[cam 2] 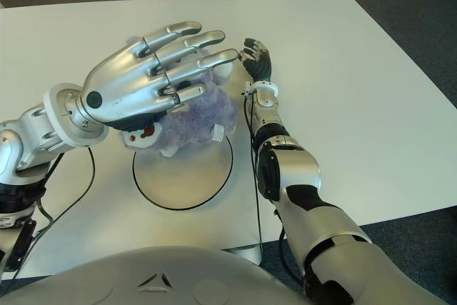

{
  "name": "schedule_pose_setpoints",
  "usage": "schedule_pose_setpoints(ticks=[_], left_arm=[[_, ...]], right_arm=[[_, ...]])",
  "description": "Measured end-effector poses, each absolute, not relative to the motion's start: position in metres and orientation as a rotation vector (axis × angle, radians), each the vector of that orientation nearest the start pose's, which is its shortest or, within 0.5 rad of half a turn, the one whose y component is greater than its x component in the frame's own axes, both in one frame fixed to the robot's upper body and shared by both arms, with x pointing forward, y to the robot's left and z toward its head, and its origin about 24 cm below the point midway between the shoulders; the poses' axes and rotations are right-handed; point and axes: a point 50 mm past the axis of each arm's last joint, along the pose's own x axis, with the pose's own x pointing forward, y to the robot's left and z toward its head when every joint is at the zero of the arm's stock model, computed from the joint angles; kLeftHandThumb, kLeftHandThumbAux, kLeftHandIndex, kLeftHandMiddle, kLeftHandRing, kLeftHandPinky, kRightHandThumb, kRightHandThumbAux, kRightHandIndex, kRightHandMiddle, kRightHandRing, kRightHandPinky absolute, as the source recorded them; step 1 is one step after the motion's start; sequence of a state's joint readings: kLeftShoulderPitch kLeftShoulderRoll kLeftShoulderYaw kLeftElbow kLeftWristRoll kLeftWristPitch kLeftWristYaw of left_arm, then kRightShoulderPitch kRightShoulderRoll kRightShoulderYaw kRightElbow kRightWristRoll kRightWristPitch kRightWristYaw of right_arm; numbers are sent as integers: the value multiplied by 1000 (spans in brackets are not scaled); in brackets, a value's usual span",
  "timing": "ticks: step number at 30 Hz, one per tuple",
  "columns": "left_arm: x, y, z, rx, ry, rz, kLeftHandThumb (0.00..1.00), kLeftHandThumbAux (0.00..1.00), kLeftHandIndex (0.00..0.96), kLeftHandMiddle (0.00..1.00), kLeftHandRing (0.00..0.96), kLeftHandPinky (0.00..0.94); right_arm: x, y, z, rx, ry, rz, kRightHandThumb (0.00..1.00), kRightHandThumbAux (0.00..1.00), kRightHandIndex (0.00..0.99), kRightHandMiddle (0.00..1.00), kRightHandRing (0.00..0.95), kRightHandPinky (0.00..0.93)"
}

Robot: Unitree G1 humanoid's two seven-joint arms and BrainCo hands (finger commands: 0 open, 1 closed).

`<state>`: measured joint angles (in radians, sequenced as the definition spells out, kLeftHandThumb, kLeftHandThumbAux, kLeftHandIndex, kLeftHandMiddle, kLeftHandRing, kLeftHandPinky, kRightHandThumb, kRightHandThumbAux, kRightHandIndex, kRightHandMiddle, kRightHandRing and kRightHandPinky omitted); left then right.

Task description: Put the doll into the plate.

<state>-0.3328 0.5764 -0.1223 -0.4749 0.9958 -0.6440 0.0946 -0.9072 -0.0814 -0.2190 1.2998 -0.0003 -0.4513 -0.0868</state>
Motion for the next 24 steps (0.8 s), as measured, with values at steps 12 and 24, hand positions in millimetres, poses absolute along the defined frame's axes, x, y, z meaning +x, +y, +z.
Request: schedule_pose_setpoints(ticks=[12, 24], left_arm=[[212, 106, 212, 1492, -1440, -295, 714, 703, 420, 55, 5, 75], [212, 106, 212, 1493, -1441, -293, 714, 703, 420, 55, 5, 75]], right_arm=[[386, -142, 75, 15, -34, -70, 528, 852, 234, 214, 183, 188], [386, -142, 75, 16, -33, -70, 528, 852, 234, 214, 183, 188]])
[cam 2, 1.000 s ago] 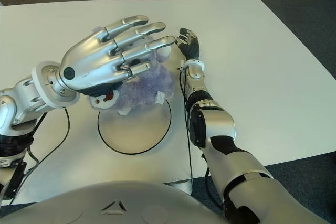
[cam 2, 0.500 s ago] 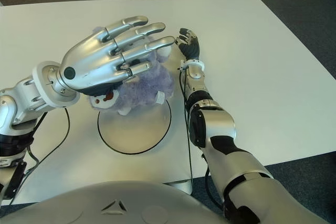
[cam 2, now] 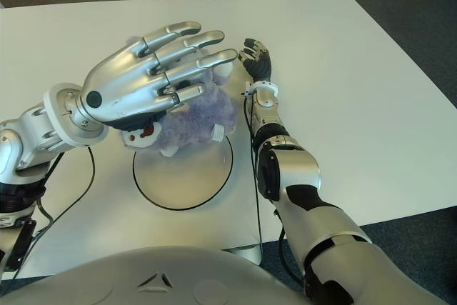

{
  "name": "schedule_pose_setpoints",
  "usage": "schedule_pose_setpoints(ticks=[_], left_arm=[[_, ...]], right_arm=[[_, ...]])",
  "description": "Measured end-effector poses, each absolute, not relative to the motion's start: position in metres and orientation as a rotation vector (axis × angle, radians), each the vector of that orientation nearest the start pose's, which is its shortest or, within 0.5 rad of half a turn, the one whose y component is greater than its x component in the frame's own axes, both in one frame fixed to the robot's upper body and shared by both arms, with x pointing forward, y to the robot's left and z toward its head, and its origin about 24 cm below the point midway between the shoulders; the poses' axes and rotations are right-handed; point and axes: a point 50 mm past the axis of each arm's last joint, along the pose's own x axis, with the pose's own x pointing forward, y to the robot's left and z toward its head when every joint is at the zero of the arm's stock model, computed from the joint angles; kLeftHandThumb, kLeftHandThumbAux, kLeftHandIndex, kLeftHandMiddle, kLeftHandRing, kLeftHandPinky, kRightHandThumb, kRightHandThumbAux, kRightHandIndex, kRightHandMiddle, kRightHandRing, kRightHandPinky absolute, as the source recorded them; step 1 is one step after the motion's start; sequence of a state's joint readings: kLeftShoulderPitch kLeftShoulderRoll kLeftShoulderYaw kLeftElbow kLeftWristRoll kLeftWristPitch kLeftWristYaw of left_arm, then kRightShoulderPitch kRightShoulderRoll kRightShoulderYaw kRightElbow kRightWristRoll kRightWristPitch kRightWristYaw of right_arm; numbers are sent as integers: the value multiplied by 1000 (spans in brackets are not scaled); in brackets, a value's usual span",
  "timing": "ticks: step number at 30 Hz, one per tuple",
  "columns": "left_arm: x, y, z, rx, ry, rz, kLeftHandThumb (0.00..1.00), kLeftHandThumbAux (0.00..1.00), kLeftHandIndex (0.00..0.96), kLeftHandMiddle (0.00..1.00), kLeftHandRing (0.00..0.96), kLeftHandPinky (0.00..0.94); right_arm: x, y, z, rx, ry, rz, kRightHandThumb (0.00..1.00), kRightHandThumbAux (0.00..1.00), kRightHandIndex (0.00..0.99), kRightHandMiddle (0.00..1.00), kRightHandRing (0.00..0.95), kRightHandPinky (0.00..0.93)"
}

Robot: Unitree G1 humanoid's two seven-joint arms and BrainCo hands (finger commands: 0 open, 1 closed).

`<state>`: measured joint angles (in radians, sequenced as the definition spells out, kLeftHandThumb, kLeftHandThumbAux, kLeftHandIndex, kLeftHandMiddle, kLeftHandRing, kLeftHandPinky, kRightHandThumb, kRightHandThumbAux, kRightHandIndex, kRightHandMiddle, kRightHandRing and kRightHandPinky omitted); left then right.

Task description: Put the doll into the plate.

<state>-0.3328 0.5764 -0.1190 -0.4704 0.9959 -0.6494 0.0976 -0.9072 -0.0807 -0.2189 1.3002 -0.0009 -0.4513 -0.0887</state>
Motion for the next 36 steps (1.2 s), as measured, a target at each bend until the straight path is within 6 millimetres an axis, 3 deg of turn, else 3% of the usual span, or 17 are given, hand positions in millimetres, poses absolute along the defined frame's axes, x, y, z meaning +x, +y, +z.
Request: schedule_pose_setpoints(ticks=[36], left_arm=[[213, 106, 213, 1493, -1440, -292, 714, 703, 420, 55, 5, 75]], right_arm=[[386, -142, 75, 16, -33, -71, 528, 852, 234, 214, 183, 188]])
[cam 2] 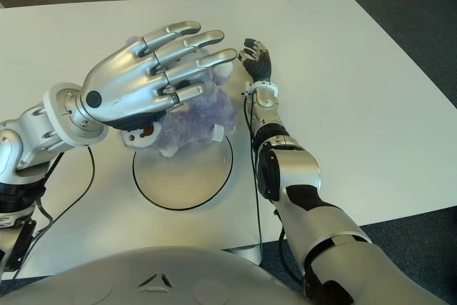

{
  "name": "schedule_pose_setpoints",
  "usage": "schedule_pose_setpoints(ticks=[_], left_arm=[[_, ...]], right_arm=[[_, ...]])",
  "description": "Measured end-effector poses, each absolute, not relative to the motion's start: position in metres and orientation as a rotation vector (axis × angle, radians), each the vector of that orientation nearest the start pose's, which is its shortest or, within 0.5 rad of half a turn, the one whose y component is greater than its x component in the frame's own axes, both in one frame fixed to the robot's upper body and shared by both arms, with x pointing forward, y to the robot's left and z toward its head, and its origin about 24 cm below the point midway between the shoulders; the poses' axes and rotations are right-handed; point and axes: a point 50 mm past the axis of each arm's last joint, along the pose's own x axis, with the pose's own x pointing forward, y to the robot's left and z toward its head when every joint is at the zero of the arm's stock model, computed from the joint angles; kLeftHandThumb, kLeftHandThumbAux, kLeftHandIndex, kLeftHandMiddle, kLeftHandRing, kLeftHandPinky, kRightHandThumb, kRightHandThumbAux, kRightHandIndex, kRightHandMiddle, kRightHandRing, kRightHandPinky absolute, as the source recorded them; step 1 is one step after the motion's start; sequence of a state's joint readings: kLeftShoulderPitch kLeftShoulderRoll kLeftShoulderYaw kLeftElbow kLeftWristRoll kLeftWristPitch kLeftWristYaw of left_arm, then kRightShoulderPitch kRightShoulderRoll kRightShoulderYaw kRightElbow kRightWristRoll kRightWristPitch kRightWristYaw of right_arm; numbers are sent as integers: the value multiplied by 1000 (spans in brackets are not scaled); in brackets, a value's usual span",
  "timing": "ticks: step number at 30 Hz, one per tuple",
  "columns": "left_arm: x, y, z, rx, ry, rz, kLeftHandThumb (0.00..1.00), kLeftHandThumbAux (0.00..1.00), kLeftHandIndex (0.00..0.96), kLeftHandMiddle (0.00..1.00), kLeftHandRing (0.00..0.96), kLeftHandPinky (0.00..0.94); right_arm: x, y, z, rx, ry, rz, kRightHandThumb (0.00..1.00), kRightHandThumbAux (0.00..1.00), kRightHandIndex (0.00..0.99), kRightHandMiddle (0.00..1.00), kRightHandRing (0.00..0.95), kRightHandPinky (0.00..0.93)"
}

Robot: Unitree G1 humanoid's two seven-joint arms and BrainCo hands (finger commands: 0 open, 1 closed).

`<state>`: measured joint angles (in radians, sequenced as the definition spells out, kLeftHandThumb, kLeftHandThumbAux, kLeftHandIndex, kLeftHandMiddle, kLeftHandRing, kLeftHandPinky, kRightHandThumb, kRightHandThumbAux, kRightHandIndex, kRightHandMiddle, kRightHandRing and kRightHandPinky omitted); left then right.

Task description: Put the doll into the plate.

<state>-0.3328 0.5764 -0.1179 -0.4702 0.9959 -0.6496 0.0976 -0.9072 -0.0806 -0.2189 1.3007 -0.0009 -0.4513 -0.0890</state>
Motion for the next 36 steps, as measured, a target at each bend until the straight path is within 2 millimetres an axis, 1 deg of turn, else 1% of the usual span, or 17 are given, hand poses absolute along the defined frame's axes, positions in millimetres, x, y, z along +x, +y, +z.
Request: schedule_pose_setpoints(ticks=[36], left_arm=[[213, 108, 213, 1499, -1438, -283, 714, 703, 420, 55, 5, 75]], right_arm=[[386, -142, 74, 16, -32, -71, 528, 852, 234, 214, 183, 188]])
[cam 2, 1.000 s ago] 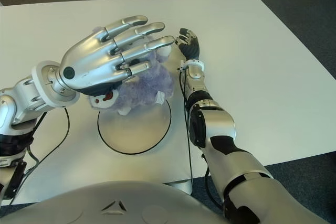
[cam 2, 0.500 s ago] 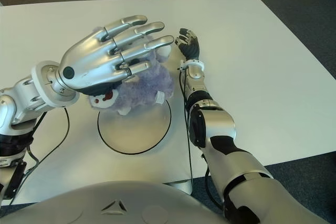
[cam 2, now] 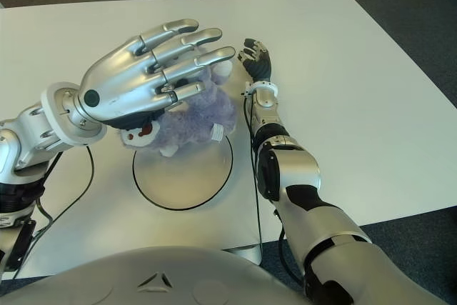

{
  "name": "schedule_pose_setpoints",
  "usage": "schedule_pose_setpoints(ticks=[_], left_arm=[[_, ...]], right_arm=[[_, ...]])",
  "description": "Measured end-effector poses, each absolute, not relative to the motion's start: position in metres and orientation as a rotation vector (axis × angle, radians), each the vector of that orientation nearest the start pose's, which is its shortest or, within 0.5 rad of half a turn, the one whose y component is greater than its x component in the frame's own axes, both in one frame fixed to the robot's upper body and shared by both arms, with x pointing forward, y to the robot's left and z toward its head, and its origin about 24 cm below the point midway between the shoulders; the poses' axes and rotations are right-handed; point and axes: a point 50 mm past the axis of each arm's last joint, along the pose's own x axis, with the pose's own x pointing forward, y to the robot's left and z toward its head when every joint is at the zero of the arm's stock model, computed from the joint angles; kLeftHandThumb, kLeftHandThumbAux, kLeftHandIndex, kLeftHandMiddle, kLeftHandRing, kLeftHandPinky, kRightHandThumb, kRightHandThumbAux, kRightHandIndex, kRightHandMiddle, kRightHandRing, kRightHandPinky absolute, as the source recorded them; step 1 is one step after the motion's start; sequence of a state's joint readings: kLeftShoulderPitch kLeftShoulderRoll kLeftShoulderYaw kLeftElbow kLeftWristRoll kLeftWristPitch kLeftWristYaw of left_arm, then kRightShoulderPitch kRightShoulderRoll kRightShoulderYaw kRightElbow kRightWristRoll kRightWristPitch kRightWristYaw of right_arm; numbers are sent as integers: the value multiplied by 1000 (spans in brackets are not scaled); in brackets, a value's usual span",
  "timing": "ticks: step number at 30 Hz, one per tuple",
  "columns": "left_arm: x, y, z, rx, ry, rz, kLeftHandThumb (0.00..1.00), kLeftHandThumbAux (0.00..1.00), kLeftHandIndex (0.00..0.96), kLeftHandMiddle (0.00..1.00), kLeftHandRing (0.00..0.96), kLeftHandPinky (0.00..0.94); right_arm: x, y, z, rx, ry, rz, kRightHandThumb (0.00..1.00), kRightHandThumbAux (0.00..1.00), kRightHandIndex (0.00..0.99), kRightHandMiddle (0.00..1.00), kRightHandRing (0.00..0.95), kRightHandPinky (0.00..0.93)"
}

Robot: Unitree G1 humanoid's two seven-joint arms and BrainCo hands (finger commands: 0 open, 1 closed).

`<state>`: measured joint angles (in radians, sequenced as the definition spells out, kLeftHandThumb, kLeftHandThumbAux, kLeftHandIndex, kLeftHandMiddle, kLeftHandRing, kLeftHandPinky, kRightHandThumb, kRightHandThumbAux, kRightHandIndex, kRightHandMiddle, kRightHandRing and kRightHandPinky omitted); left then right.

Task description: Put the doll into the plate.

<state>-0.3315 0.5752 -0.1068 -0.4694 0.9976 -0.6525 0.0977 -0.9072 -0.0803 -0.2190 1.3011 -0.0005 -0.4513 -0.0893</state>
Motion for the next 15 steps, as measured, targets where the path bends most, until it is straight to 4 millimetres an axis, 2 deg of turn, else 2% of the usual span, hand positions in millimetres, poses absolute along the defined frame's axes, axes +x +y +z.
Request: schedule_pose_setpoints(ticks=[15], left_arm=[[212, 102, 211, 1475, -1444, -295, 714, 703, 420, 55, 5, 75]], right_arm=[[386, -145, 75, 15, -34, -69, 528, 852, 234, 214, 183, 188]])
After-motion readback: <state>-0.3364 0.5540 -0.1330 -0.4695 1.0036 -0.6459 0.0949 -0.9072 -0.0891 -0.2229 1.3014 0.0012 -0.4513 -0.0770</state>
